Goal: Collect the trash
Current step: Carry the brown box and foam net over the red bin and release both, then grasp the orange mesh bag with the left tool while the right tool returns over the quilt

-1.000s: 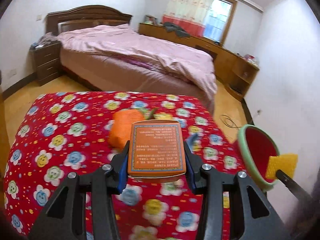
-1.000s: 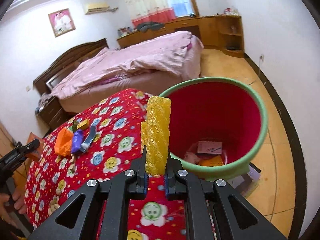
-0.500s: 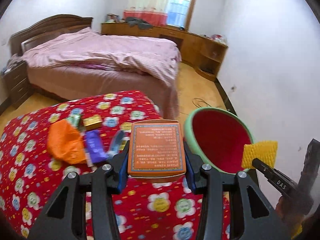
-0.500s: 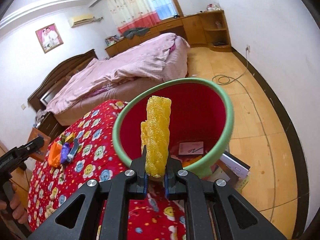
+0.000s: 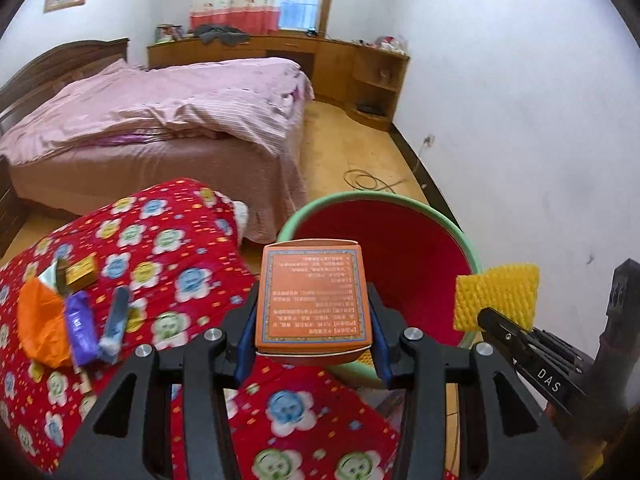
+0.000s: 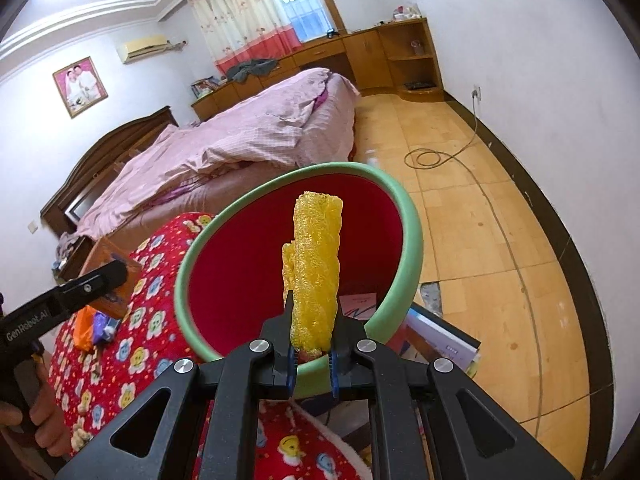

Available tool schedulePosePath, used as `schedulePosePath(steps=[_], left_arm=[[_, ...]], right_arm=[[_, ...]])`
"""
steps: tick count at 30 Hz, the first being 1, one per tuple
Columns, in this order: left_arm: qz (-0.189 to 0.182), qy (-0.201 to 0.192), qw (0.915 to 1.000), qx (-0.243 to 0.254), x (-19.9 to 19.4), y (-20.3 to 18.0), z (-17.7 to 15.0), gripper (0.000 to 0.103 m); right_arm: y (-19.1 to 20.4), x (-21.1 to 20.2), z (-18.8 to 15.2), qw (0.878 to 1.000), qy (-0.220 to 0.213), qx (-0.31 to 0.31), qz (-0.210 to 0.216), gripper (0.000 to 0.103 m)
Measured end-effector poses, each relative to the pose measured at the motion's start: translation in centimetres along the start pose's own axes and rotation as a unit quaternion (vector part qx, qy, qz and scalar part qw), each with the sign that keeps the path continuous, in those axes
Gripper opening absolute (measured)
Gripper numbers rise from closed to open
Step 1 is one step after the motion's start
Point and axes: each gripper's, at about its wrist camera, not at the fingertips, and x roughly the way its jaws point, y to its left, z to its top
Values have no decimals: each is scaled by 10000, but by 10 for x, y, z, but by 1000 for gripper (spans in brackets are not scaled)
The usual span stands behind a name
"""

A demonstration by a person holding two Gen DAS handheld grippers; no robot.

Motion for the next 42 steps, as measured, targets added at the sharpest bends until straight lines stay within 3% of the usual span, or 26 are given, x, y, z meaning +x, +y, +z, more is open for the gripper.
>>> schedulePosePath(steps=[6,10,14,22,31,42], left_arm=[[-155,164,9996,153,26,-17,4,47],[-175,201,9994,237,35,-24,3,58],[-189,243,9994,169,38,-24,2,58],[-105,221,9996,-128,27,-6,-1,58],[224,51,9981,-570,-5,38,-3,59],[1013,-94,9891,-1061,-40,121,-5,59]], right_arm=[[-3,11,1,10000,69,6,-15,13],[-4,15,2,9999,97,-11,26,14],[-7,17,1,9999,108,26,99,27],[-5,14,0,9996,171,114,186,34],[12,7,0,9993,134,77,339,53],[27,11,-2,9987,296,138,380,59]])
